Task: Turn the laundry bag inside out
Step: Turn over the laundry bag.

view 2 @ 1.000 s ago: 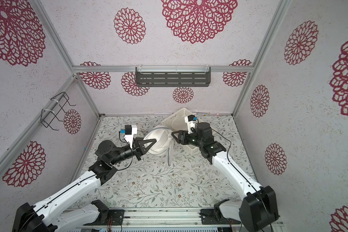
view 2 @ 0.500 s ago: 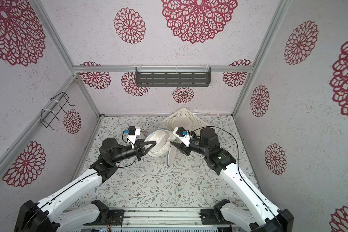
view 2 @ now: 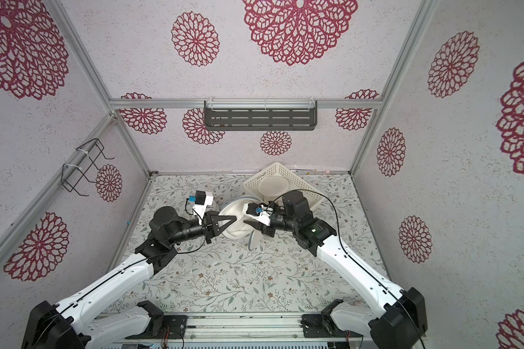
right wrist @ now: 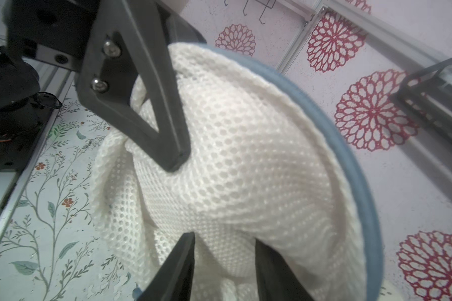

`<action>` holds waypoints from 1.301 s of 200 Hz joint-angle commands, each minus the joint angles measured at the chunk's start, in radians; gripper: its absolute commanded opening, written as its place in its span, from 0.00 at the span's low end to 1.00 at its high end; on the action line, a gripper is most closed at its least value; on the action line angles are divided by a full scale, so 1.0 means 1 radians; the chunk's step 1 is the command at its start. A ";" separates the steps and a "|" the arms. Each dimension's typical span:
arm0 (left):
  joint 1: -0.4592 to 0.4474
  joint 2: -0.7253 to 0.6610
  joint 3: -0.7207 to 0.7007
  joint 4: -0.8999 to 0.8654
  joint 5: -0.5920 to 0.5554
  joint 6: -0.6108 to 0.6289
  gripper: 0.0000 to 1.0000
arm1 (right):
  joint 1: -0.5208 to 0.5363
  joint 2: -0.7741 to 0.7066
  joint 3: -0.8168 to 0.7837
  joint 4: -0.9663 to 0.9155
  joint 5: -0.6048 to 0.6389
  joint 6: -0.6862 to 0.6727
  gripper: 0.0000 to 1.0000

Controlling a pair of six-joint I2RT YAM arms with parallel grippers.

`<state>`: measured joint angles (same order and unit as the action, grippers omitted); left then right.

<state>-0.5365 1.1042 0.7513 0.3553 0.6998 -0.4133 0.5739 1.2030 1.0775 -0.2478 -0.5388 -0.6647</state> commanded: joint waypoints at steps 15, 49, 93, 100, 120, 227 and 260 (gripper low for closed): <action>0.011 -0.020 0.002 -0.042 0.059 0.058 0.00 | 0.003 -0.013 0.066 0.056 0.040 -0.057 0.48; 0.012 -0.009 0.014 -0.065 0.129 0.092 0.00 | 0.005 0.005 0.092 0.019 0.020 -0.079 0.55; 0.016 0.002 0.036 -0.129 0.215 0.146 0.00 | 0.007 0.020 0.134 -0.016 0.008 -0.123 0.65; 0.018 0.006 0.037 -0.130 0.231 0.148 0.00 | 0.007 0.021 0.141 -0.021 0.001 -0.129 0.67; 0.021 0.022 0.054 -0.153 0.282 0.167 0.00 | 0.013 0.035 0.172 -0.076 -0.048 -0.147 0.71; 0.080 0.063 0.073 -0.170 0.252 0.210 0.00 | 0.014 -0.156 -0.006 -0.121 -0.032 0.038 0.73; 0.097 0.069 0.074 -0.170 0.207 0.202 0.00 | 0.014 -0.282 -0.139 -0.073 0.051 0.174 0.71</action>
<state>-0.4526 1.1778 0.8276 0.1886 0.9558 -0.2241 0.5900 1.0042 1.0004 -0.3962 -0.5571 -0.6350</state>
